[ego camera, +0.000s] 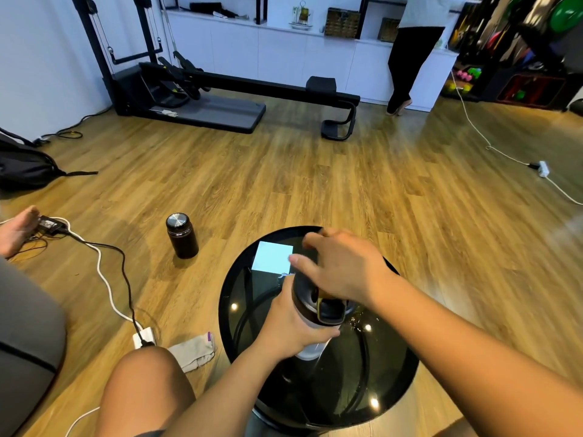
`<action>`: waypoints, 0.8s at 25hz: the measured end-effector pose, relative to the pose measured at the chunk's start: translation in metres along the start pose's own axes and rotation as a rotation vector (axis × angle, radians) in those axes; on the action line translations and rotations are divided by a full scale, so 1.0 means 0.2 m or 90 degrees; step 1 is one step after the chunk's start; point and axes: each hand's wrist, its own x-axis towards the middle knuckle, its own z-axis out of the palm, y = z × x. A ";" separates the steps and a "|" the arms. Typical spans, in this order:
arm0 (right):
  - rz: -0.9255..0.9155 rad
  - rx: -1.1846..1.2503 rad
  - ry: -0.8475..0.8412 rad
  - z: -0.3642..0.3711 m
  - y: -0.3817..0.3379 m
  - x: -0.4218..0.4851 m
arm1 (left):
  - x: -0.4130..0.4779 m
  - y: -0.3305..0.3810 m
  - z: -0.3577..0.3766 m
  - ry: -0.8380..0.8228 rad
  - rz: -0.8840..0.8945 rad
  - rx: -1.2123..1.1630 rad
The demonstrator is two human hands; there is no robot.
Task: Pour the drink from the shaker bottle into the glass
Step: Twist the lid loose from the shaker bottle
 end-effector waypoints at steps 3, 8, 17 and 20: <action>0.091 -0.013 -0.104 0.04 0.01 0.01 | 0.00 0.04 0.01 0.000 0.018 -0.018; -0.206 0.142 -0.073 0.08 -0.17 -0.08 | 0.01 0.03 0.03 -0.094 0.089 0.100; 0.032 0.028 -0.107 0.08 -0.01 -0.01 | 0.01 0.01 0.02 0.005 0.036 -0.018; -0.150 0.075 -0.082 0.09 -0.09 -0.05 | -0.01 0.02 0.05 -0.027 0.037 -0.018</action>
